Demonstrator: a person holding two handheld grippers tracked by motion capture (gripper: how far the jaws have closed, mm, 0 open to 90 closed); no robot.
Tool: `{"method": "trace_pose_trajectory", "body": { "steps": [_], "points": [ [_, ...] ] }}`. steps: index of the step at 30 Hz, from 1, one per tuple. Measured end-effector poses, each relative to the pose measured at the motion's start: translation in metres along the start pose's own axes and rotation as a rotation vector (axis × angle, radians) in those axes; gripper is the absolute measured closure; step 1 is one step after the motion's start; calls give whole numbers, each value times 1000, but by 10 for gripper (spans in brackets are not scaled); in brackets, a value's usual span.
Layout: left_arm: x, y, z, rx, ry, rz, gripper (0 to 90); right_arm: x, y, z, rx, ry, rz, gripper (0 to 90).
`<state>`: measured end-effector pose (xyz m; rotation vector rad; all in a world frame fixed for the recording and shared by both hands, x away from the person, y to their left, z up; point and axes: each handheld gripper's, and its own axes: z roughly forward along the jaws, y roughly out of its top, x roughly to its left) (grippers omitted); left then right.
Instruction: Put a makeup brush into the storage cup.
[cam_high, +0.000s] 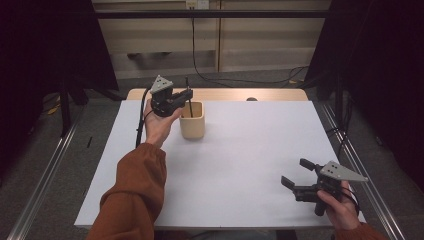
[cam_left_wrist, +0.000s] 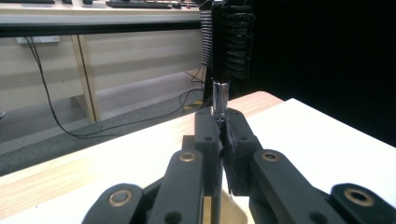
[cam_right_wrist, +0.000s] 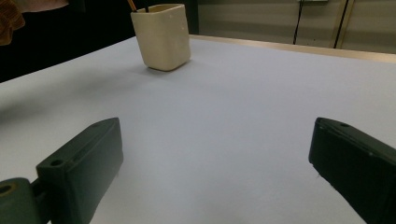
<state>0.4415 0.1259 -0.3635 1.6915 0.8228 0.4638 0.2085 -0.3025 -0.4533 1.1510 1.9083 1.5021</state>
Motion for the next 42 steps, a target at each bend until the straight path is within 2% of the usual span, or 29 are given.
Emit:
{"method": "trace_pose_trajectory", "body": {
  "steps": [3,7,20,32,34,38,41,42],
  "points": [
    [2,-2,0,-3,4,-14,857,0,0,0,1,2,-2,23],
    [1,-5,1,12,6,-4,857,0,0,0,-5,0,-4,25],
    [5,-16,5,32,4,-24,856,0,0,0,-4,5,6,25],
    [3,-22,9,49,-10,-11,846,0,0,0,-3,2,5,25],
    [3,-22,9,45,-14,-13,825,0,0,0,-3,4,5,25],
    [2,-23,10,37,-17,-5,693,0,0,0,-4,7,8,25],
    [0,-23,11,30,-4,-17,496,0,0,0,-3,7,8,25],
    [0,-23,11,27,-6,-20,474,0,0,0,-3,6,7,25]
  ]
}}
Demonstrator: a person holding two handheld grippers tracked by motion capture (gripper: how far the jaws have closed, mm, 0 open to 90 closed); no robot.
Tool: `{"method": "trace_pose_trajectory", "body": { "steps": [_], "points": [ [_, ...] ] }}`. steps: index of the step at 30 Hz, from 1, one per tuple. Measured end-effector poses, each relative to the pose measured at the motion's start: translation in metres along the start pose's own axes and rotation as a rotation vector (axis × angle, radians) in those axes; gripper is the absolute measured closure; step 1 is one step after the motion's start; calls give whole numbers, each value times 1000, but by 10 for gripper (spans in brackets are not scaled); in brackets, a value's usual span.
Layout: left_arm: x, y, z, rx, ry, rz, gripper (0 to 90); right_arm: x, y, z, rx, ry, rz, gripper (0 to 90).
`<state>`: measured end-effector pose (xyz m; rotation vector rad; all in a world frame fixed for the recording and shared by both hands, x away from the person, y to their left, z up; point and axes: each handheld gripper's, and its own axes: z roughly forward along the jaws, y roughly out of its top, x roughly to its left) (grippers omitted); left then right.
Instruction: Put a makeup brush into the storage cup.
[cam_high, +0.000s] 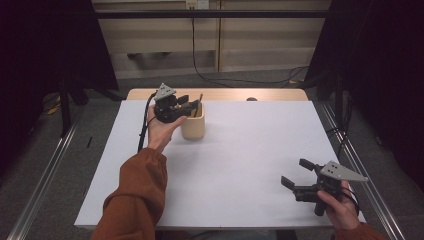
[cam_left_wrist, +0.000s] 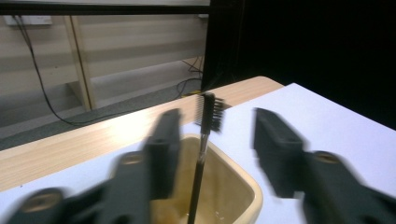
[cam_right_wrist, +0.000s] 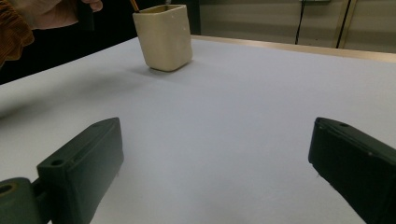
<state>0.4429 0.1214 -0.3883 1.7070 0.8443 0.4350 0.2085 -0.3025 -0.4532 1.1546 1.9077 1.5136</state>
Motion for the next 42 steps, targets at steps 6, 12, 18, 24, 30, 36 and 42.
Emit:
{"method": "trace_pose_trajectory", "body": {
  "steps": [6,12,18,24,30,36,42],
  "points": [
    [1,0,0,-9,3,-12,270,0,0,0,-1,0,0,25],
    [2,1,1,-8,17,-22,138,-1,0,0,-1,1,0,25],
    [2,1,2,-16,22,-23,67,-2,-1,0,-3,-1,6,25],
    [5,3,-1,-18,6,-51,39,-2,-1,-1,-3,3,7,28],
    [8,3,-4,-20,4,-30,19,-2,-1,-1,-3,0,10,26],
    [8,5,-7,-23,10,-18,19,-2,-1,-1,-4,-1,11,26],
    [10,5,-11,-11,7,-19,17,-1,-1,-2,-4,0,11,25]
  ]
}}
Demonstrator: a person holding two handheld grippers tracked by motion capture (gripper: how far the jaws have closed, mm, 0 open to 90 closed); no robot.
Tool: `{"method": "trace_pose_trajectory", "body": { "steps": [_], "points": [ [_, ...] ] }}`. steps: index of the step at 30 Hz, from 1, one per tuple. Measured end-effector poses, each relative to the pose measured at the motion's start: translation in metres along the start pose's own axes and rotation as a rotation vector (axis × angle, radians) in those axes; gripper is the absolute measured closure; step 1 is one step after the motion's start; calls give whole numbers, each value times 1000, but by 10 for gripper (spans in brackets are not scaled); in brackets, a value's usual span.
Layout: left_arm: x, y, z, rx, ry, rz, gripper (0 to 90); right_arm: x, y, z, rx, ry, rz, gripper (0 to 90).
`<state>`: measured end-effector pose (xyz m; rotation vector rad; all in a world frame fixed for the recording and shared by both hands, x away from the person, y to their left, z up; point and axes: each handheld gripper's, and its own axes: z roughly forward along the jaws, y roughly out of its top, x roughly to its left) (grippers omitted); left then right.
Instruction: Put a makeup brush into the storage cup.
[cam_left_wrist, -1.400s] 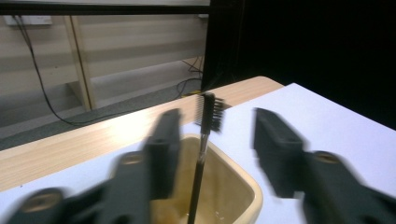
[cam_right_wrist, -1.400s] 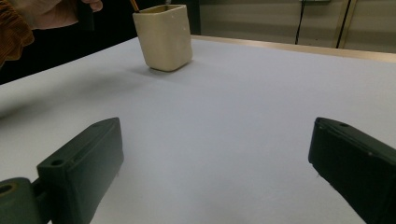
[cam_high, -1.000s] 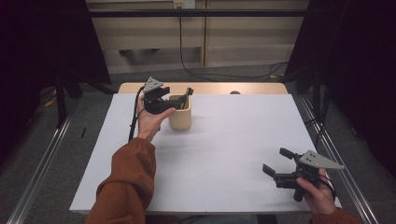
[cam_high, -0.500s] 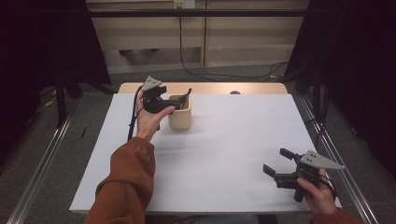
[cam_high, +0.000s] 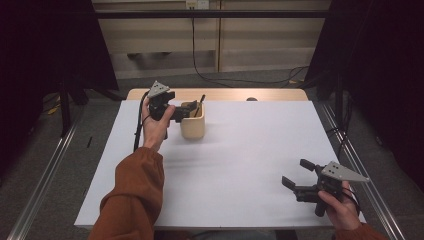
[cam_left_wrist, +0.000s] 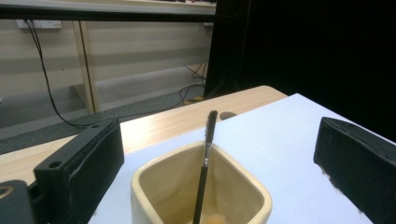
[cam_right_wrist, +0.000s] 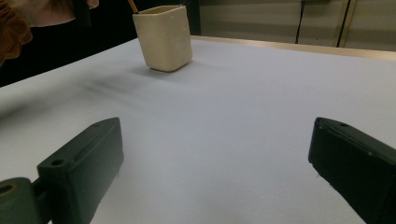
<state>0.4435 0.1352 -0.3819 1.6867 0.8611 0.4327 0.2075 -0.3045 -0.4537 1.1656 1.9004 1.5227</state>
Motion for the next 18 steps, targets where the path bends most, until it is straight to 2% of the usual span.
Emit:
{"method": "trace_pose_trajectory", "body": {
  "steps": [9,13,18],
  "points": [
    [-2,-4,-14,4,-1,8,22,0,0,0,-1,2,-4,25],
    [-3,-8,-22,4,-6,30,22,0,1,-1,-5,-1,0,24],
    [1,-14,-32,2,-1,7,20,0,1,0,-5,5,-2,22]
  ]
}}
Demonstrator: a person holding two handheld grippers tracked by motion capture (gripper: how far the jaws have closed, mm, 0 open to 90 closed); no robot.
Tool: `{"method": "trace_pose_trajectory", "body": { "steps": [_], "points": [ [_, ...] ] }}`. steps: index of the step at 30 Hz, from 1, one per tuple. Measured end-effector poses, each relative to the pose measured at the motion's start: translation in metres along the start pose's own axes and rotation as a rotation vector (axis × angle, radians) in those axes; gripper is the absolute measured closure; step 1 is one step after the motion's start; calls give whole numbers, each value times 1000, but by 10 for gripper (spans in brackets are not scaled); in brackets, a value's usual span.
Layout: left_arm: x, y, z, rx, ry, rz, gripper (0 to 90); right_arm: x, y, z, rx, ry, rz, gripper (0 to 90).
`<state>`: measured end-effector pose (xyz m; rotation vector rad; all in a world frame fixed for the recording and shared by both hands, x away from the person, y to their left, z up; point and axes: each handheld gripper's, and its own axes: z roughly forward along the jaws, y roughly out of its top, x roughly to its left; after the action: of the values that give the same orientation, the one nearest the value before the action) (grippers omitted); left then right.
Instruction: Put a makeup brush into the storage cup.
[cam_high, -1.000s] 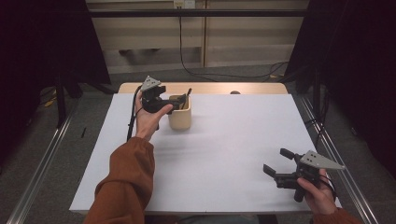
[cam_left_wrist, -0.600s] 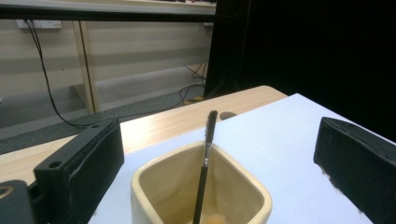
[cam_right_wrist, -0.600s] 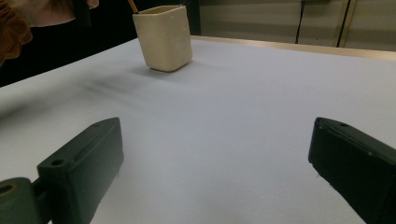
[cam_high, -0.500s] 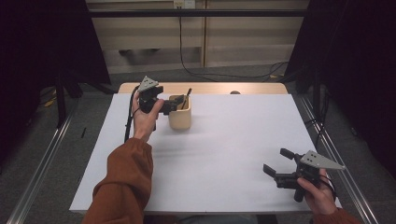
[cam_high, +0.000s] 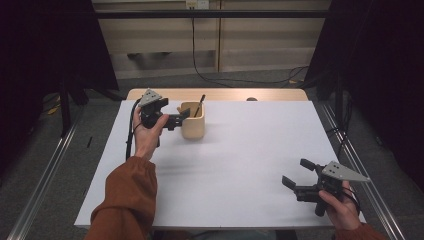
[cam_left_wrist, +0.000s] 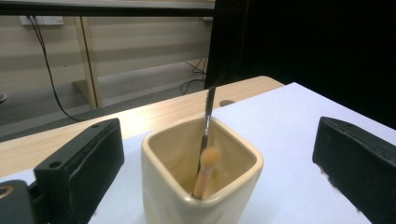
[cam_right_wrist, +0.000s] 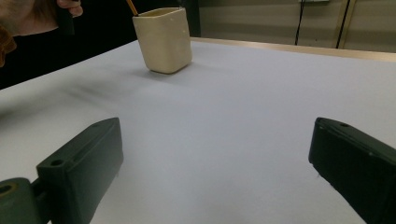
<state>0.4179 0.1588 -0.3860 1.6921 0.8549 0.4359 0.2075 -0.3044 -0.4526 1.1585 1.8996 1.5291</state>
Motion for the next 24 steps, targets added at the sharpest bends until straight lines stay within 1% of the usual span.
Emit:
{"method": "trace_pose_trajectory", "body": {
  "steps": [3,5,7,9,11,14,15,16,17,18,20,24],
  "points": [
    [-2,-4,-6,4,-1,14,23,1,0,1,8,8,-3,19],
    [-2,-6,-11,4,-4,17,23,0,0,1,5,3,3,19],
    [-2,-9,-16,1,-4,4,24,0,0,1,4,2,0,19],
    [-1,-12,-21,5,-13,-3,24,0,1,1,1,2,2,19],
    [0,-15,-26,5,-10,-9,24,0,1,1,-1,1,3,19],
    [-1,-21,-33,5,-14,-5,24,0,1,1,-4,1,1,19],
    [-2,-23,-35,7,-9,6,23,0,1,1,-4,0,2,19],
    [-3,-25,-37,3,-10,4,24,0,1,1,-4,0,2,19],
    [-5,-27,-38,9,-11,8,31,0,1,1,-3,2,1,19],
    [-7,-29,-40,14,-8,22,36,0,1,2,-1,3,0,19],
    [-12,-33,-45,0,2,28,34,1,1,1,-4,8,-3,17],
    [-18,-39,-53,12,-9,38,29,0,1,2,-4,2,5,17]
  ]
}}
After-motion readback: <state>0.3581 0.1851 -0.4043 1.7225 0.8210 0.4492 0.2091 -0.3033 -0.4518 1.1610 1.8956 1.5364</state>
